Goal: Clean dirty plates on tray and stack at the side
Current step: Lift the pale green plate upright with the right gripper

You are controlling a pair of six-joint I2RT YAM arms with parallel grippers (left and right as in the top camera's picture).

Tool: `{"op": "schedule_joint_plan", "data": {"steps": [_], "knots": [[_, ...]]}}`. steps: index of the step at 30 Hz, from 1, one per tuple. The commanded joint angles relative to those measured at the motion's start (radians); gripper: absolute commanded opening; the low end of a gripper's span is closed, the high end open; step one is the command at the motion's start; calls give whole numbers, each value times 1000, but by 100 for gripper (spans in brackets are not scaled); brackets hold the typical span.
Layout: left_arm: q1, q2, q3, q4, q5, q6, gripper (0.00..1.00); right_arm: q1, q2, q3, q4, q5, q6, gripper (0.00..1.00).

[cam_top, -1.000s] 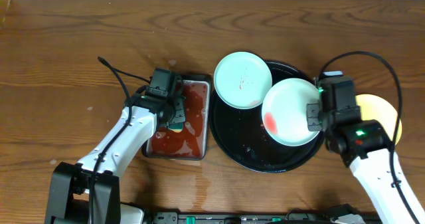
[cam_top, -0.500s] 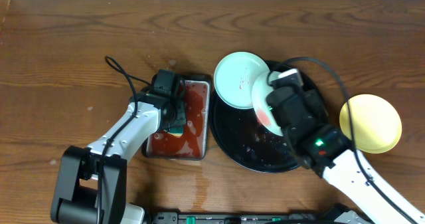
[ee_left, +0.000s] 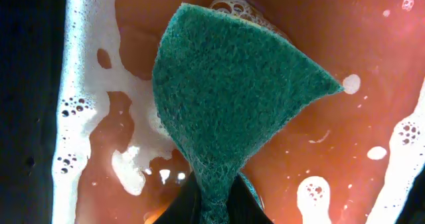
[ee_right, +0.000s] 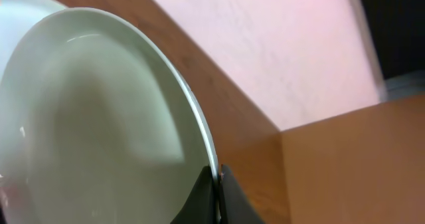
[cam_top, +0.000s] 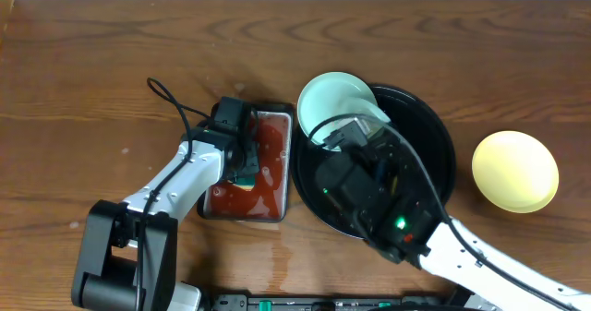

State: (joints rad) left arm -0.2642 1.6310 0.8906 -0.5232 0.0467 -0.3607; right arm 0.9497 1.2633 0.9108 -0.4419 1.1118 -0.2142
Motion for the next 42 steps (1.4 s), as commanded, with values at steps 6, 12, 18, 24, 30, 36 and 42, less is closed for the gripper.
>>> {"op": "schedule_joint_plan", "data": {"steps": [6, 12, 18, 24, 30, 36, 42], "knots": [[4, 15, -10, -2, -1, 20, 7, 59, 3, 24, 58, 153, -101, 1], [4, 15, -10, 1, -1, 20, 8, 59, 3, 24, 59, 167, -101, 1], [4, 15, -10, 3, -1, 20, 7, 59, 3, 24, 61, 167, -101, 1], [4, 15, -10, 6, -1, 20, 8, 58, 3, 24, 62, 167, -101, 1], [4, 15, -10, 8, -1, 20, 7, 58, 3, 24, 69, 166, -101, 1], [4, 15, -10, 10, -1, 20, 7, 44, 11, 23, 87, 163, -96, 1], [4, 15, -10, 10, -1, 20, 7, 6, 38, 23, 85, 159, -20, 1]]}}
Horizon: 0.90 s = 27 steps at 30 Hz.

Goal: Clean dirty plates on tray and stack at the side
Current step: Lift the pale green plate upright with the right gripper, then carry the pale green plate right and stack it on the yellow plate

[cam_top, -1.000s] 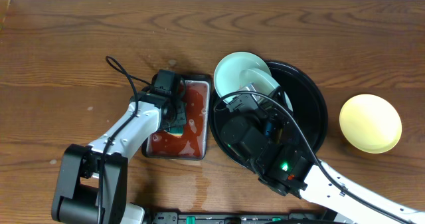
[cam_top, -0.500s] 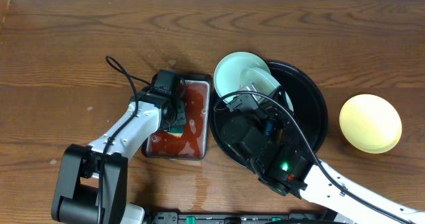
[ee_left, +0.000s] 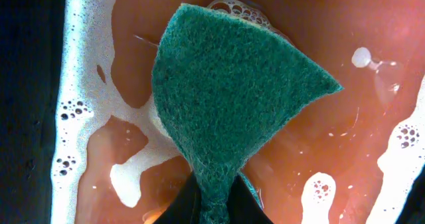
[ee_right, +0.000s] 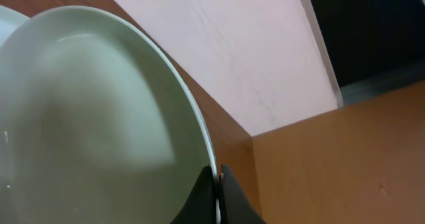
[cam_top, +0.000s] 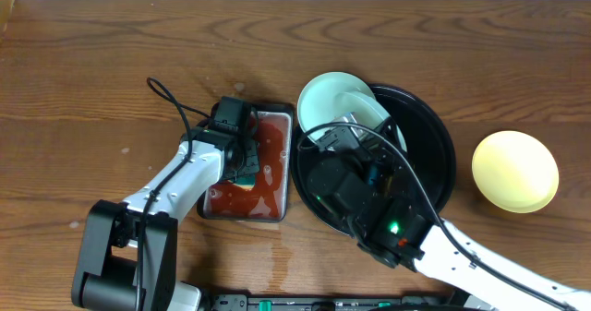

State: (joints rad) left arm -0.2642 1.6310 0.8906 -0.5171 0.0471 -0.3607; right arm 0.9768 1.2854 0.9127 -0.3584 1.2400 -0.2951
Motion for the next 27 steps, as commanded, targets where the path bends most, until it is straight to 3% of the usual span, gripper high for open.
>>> {"op": "schedule_joint_plan", "data": {"steps": [1, 4, 11, 22, 27], "knots": [[4, 15, -10, 3, -2, 20, 8, -31, 19, 21, -1, 19, 90, 1], [4, 15, -10, 3, -2, 20, 7, -71, 22, 21, -39, -64, 214, 1], [4, 15, -10, 3, -2, 20, 7, -305, 22, 21, -225, -372, 660, 1], [4, 15, -10, 3, -2, 20, 8, -921, 22, 21, -300, -1044, 774, 1], [4, 15, -10, 3, -2, 20, 7, -1196, 22, 13, -341, -1235, 808, 1]]}}
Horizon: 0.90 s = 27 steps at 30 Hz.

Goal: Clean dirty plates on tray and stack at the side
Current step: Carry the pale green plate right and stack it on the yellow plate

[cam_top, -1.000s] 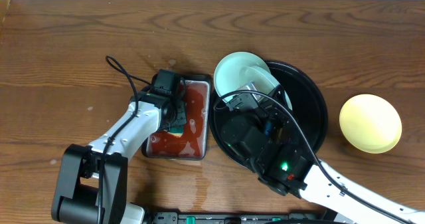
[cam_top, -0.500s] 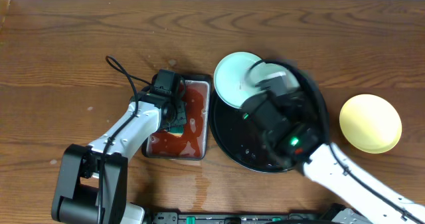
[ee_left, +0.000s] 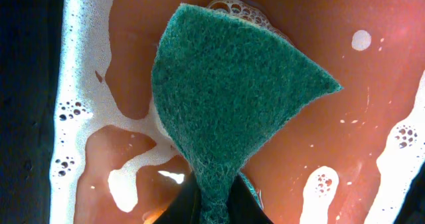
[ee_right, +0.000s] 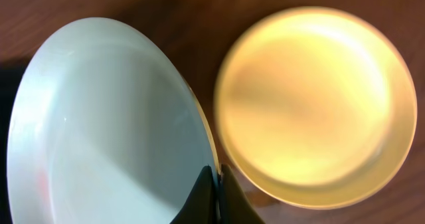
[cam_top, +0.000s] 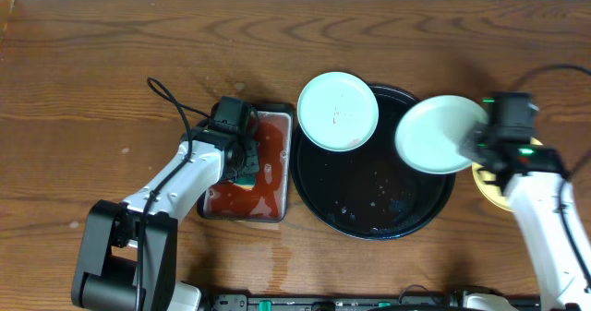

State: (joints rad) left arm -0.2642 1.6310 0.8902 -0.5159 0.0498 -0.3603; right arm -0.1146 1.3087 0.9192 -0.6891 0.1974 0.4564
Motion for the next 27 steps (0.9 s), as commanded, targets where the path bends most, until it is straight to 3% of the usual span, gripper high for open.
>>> {"op": "schedule_joint_plan", "data": {"steps": [1, 11, 20, 24, 27], "knots": [[4, 15, -10, 2, -4, 20, 7, -151, -1, 0, -11, -214, 56, 1], [4, 15, -10, 2, -4, 20, 8, -534, -1, -158, 55, -266, 135, 1], [4, 15, -10, 2, -4, 20, 7, -664, -1, -268, 142, -292, 179, 3], [4, 15, -10, 2, -4, 20, 7, -663, -1, -275, 169, -300, 179, 41], [4, 15, -10, 2, -4, 20, 7, -663, -1, -275, 197, -383, 174, 53]]}}
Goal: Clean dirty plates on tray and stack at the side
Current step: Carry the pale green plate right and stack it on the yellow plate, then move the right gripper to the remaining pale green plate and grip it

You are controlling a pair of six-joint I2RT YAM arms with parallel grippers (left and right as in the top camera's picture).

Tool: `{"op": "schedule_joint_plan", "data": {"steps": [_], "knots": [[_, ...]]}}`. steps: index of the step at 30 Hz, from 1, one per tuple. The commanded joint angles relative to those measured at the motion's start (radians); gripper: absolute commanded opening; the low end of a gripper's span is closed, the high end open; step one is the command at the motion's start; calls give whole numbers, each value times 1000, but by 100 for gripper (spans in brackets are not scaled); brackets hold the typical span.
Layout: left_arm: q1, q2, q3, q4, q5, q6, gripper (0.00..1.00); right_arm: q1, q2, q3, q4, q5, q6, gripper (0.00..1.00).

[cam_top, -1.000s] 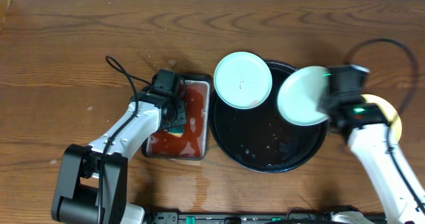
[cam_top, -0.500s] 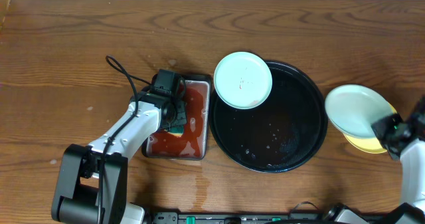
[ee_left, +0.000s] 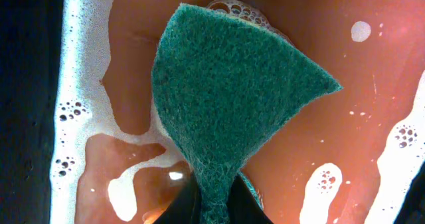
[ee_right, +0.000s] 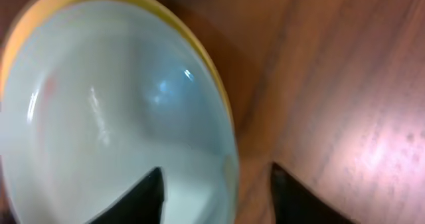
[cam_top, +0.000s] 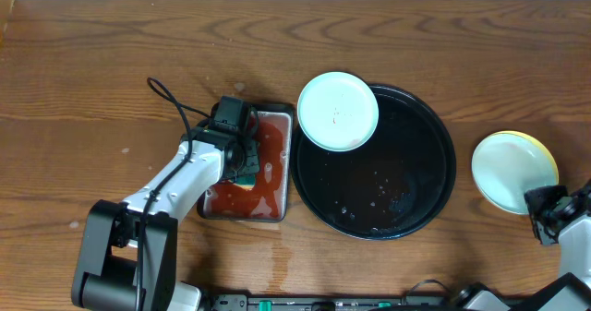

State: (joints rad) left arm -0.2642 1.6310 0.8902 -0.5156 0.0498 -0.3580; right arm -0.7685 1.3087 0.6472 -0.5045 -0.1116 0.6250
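Note:
A round black tray sits mid-table with one whitish plate on its upper left rim. At the right, a pale green plate lies on top of a yellow plate. My right gripper is open just in front of that stack, its fingers either side of the pale plate's near rim. My left gripper is shut on a green sponge, held in red soapy water.
A black rectangular container of red soapy water stands left of the tray, touching it. The left arm's cable loops over the wood behind it. Bare wooden table lies around the plate stack.
My right gripper held the pale green plate over the tray's right edge; now the plate lies on the yellow plate and the gripper is open, nearer the front right. Left gripper unchanged.
My right gripper first held the pale green plate by its rim, tilted over the tray's upper left, and still did so later. Then it held the plate at the tray's right edge, beside the yellow plate. Now the plate rests on the yellow one, released. The sponge stayed in the container.

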Motion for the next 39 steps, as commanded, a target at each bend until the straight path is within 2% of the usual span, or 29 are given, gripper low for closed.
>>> {"op": "schedule_joint_plan", "data": {"steps": [1, 5, 11, 16, 17, 22, 25, 28, 33, 36, 39], "knots": [[4, 15, -10, 2, -4, 17, 7, -8, -1, -3, 32, -125, -12, 57], [4, 15, -10, 2, -4, 18, 8, 22, -1, -3, 125, -351, -142, 59], [4, 15, -10, 1, -4, 17, 7, 160, -1, -3, 201, -502, -290, 61], [4, 15, -10, 1, -4, 17, 7, 387, -1, 47, 192, -462, -394, 64], [4, 15, -10, 1, -4, 17, 7, 455, -1, 77, 167, -413, -414, 67], [4, 15, -10, 1, -4, 17, 8, 668, 32, 222, 58, -285, -530, 68], [4, 15, -10, 1, -4, 17, 7, 771, 103, 334, -11, -273, -614, 69], [4, 15, -10, 1, -4, 17, 7, 837, 196, 421, -32, -230, -626, 69], [4, 15, -10, 1, -4, 17, 7, 902, 333, 449, 92, -206, -626, 66], [4, 15, -10, 2, -4, 17, 7, 916, 410, 449, 166, -203, -618, 55], [4, 15, -10, 2, -4, 17, 7, 920, 478, 449, 229, -203, -584, 52]]}}
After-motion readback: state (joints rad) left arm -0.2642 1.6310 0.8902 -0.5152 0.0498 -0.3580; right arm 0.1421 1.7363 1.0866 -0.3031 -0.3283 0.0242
